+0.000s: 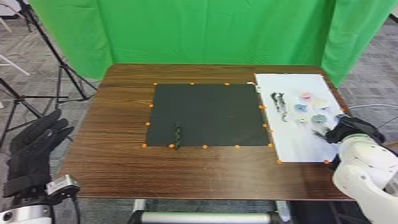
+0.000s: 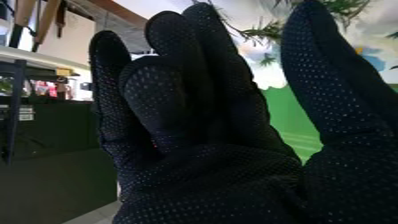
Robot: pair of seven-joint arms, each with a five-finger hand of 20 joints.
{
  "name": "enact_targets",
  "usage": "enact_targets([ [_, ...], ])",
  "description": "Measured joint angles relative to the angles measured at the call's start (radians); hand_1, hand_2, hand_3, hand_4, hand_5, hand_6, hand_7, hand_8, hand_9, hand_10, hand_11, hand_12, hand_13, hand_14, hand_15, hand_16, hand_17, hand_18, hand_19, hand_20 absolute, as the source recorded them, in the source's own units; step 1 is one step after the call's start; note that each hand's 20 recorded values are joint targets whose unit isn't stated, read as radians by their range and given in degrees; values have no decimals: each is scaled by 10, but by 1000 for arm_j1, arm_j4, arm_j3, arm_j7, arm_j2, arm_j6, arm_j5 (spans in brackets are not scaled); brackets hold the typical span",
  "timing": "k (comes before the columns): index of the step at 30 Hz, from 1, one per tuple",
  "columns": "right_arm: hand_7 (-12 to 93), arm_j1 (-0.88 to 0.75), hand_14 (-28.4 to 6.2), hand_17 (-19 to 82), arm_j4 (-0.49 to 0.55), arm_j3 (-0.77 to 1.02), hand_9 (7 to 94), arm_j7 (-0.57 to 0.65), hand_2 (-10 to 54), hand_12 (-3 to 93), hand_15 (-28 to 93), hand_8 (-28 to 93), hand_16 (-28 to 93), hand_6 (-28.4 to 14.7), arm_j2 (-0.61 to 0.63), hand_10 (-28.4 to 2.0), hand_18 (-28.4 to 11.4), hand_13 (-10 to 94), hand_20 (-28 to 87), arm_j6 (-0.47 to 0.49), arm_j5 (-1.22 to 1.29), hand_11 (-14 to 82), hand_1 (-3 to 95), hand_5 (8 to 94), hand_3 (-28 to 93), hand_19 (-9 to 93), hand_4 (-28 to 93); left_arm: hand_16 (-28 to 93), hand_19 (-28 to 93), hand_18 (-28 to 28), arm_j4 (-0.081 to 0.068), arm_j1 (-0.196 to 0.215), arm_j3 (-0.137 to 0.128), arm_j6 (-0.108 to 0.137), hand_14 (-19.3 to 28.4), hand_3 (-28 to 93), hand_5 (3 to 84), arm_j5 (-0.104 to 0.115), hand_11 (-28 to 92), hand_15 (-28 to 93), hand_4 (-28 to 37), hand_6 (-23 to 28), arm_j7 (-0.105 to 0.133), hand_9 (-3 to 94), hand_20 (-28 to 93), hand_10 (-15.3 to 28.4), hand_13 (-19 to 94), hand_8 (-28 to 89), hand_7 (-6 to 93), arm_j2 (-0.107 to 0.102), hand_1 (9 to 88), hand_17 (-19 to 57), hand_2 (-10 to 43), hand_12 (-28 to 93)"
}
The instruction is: Arrange flowers
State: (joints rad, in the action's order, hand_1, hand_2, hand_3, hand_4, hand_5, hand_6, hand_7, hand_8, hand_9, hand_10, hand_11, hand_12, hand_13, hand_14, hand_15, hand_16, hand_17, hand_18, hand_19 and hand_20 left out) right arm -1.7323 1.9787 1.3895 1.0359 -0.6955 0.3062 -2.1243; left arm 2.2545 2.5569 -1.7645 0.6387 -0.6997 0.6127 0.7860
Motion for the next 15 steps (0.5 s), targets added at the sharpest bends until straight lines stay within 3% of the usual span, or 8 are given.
enact_targets([
  [4, 208, 8, -154, 351, -13, -19, 638, 2, -9, 219, 819, -43, 181, -142, -1, -263, -280, 667, -124, 4, -1, 493, 433, 715, 749, 918, -241, -165, 559, 207, 0, -2, -1, -4, 253, 821, 381, -5, 366, 616, -237, 95, -7, 320, 41, 189, 210, -108, 163, 7, 249, -107, 54, 66],
  [7, 198, 13, -147, 366, -24, -30, 661, 4, -12, 218, 814, 129, 185, -131, -2, -249, -272, 683, -121, 4, -1, 501, 480, 737, 727, 918, -276, -166, 560, 207, 0, -2, -1, -4, 254, 821, 381, -2, 366, 616, -233, 95, -6, 320, 41, 189, 210, -109, 163, 6, 248, -107, 54, 66],
  [9, 211, 15, -138, 377, -29, -39, 685, 8, -11, 221, 807, 179, 190, -119, -1, -239, -266, 701, -121, 1, -4, 506, 509, 759, 705, 920, -281, -166, 560, 207, 0, -2, 0, -4, 253, 821, 381, 6, 366, 616, -232, 95, -1, 320, 40, 188, 210, -109, 164, 3, 249, -107, 54, 66],
  [12, 222, 18, -120, 393, -35, -54, 730, 14, -4, 239, 792, 205, 202, -96, 2, -210, -256, 734, -120, -12, -17, 514, 547, 796, 686, 925, -281, -166, 560, 207, 1, -2, 0, -4, 254, 820, 381, 12, 366, 616, -231, 96, 2, 320, 40, 189, 210, -109, 165, 0, 250, -107, 55, 65],
  [15, 235, 21, -113, 402, -43, -66, 744, 16, -7, 245, 792, 213, 203, -85, 6, -201, -251, 745, -119, -31, -30, 515, 560, 802, 685, 927, -282, -167, 560, 207, 1, -2, -1, -5, 254, 820, 381, 11, 367, 616, -229, 95, 1, 320, 39, 189, 210, -109, 165, 1, 251, -107, 55, 65],
])
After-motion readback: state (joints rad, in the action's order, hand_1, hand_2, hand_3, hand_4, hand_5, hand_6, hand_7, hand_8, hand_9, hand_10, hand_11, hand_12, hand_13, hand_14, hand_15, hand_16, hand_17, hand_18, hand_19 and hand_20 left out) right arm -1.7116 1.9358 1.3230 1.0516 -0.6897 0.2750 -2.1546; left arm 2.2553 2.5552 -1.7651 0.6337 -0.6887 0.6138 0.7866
